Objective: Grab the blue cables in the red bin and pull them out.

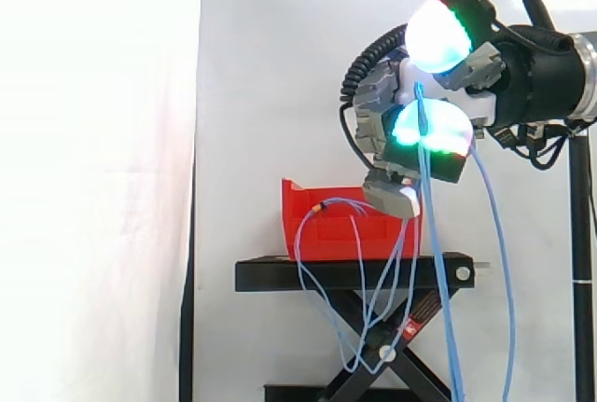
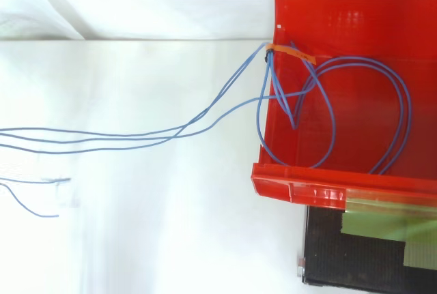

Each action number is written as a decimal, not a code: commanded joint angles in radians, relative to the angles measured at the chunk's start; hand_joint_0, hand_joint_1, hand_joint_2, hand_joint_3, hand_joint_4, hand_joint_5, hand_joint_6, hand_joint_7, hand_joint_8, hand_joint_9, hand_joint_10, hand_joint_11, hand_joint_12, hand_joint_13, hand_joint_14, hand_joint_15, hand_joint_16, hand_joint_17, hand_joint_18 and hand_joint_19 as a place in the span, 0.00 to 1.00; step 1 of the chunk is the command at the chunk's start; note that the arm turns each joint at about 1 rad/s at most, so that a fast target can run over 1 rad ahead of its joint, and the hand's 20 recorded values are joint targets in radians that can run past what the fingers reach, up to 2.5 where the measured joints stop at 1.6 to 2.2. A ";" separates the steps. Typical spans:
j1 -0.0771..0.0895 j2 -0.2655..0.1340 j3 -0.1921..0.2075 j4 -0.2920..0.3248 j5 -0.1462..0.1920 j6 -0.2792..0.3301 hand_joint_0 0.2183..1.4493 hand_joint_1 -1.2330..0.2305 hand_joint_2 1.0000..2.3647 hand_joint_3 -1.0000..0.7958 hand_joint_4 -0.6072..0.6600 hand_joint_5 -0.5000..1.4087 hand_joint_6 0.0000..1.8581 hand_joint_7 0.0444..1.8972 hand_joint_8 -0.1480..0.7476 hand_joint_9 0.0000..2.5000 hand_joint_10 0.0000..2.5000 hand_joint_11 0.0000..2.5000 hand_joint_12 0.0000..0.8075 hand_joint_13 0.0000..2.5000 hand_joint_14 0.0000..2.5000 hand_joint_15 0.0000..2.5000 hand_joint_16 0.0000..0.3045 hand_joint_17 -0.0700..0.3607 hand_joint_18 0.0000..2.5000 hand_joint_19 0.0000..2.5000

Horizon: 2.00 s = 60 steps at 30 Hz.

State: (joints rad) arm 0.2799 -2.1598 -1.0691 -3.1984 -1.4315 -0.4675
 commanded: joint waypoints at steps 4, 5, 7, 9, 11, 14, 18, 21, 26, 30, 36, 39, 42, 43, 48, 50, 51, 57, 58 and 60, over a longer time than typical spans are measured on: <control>-0.001 0.000 0.000 0.000 0.000 0.000 0.25 0.36 0.00 0.00 0.65 0.76 0.22 0.36 0.56 0.40 0.58 0.51 0.54 0.46 0.49 0.43 0.19 0.47 0.35 0.41; -0.001 0.000 0.000 0.000 0.000 -0.001 0.26 0.35 0.00 0.00 0.65 0.77 0.22 0.36 0.56 0.40 0.58 0.51 0.54 0.47 0.48 0.43 0.19 0.46 0.35 0.41; -0.001 0.000 0.000 0.000 0.000 -0.001 0.30 0.33 0.00 0.00 0.64 0.77 0.22 0.37 0.53 0.40 0.56 0.53 0.50 0.47 0.45 0.46 0.17 0.44 0.34 0.42; 0.001 0.000 0.000 0.000 0.000 -0.001 0.35 0.30 0.00 0.00 0.62 0.77 0.21 0.37 0.50 0.40 0.52 0.57 0.45 0.46 0.41 0.49 0.16 0.41 0.33 0.43; 0.001 0.000 0.000 0.000 0.000 0.000 0.40 0.27 0.00 0.00 0.60 0.77 0.21 0.38 0.48 0.41 0.50 0.59 0.42 0.47 0.38 0.52 0.14 0.39 0.32 0.44; -0.001 0.000 0.000 0.000 0.000 0.000 0.45 0.25 0.00 0.00 0.60 0.76 0.21 0.40 0.45 0.41 0.49 0.60 0.39 0.47 0.35 0.55 0.13 0.37 0.31 0.44; -0.001 0.000 0.000 0.000 0.000 0.000 0.49 0.24 0.00 0.00 0.61 0.74 0.19 0.40 0.45 0.40 0.48 0.62 0.39 0.47 0.34 0.57 0.13 0.36 0.30 0.45; -0.001 0.000 0.000 0.000 -0.001 0.000 0.51 0.23 0.00 0.04 0.63 0.73 0.13 0.42 0.45 0.39 0.47 0.62 0.39 0.46 0.33 0.56 0.13 0.36 0.29 0.45; 0.001 0.000 0.000 0.000 -0.001 -0.001 0.52 0.23 0.01 0.08 0.64 0.72 0.05 0.45 0.45 0.39 0.47 0.62 0.38 0.46 0.32 0.57 0.13 0.36 0.29 0.45; 0.002 0.000 0.000 0.000 -0.001 -0.001 0.53 0.22 0.01 0.10 0.64 0.72 0.02 0.47 0.44 0.38 0.47 0.62 0.39 0.46 0.32 0.57 0.13 0.36 0.28 0.45; 0.002 0.000 0.000 0.000 -0.001 -0.001 0.53 0.22 0.01 0.09 0.65 0.72 0.01 0.47 0.44 0.38 0.47 0.62 0.38 0.46 0.30 0.57 0.13 0.36 0.28 0.45; 0.004 0.000 0.000 0.000 -0.001 -0.001 0.49 0.23 0.00 0.03 0.64 0.72 0.01 0.46 0.45 0.38 0.47 0.62 0.40 0.46 0.31 0.57 0.13 0.37 0.28 0.45; 0.004 0.000 0.000 0.000 -0.001 -0.001 0.47 0.26 0.00 0.00 0.65 0.73 0.01 0.47 0.46 0.38 0.48 0.61 0.40 0.46 0.31 0.56 0.13 0.37 0.28 0.44; 0.004 0.000 0.000 0.000 -0.001 0.000 0.45 0.27 0.00 0.00 0.65 0.73 0.02 0.46 0.46 0.38 0.48 0.61 0.41 0.46 0.31 0.56 0.13 0.38 0.29 0.45; 0.004 0.000 0.000 0.000 0.000 -0.001 0.40 0.33 0.00 0.00 0.65 0.75 0.07 0.43 0.48 0.39 0.50 0.58 0.43 0.46 0.33 0.53 0.14 0.39 0.30 0.44; 0.004 0.000 0.000 0.000 0.000 -0.001 0.37 0.35 0.00 0.00 0.65 0.77 0.10 0.42 0.50 0.41 0.50 0.58 0.45 0.47 0.34 0.52 0.15 0.40 0.31 0.43; 0.004 0.000 0.000 0.000 0.000 -0.001 0.37 0.35 0.00 0.00 0.65 0.77 0.10 0.41 0.50 0.41 0.50 0.58 0.45 0.48 0.34 0.52 0.15 0.40 0.31 0.43; 0.004 0.000 0.000 0.000 0.000 -0.001 0.34 0.39 0.00 0.00 0.67 0.78 0.11 0.40 0.51 0.43 0.50 0.58 0.48 0.49 0.35 0.51 0.16 0.42 0.33 0.43; 0.002 0.000 0.000 0.000 0.000 -0.001 0.33 0.39 0.00 0.00 0.67 0.78 0.11 0.40 0.52 0.43 0.51 0.58 0.48 0.49 0.35 0.51 0.16 0.42 0.33 0.43; 0.004 0.000 0.000 0.000 -0.001 -0.001 0.32 0.40 0.00 0.00 0.67 0.79 0.13 0.39 0.52 0.43 0.51 0.58 0.49 0.49 0.35 0.51 0.17 0.43 0.33 0.42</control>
State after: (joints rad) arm 0.2835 -2.1599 -1.0692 -3.1984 -1.4313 -0.4685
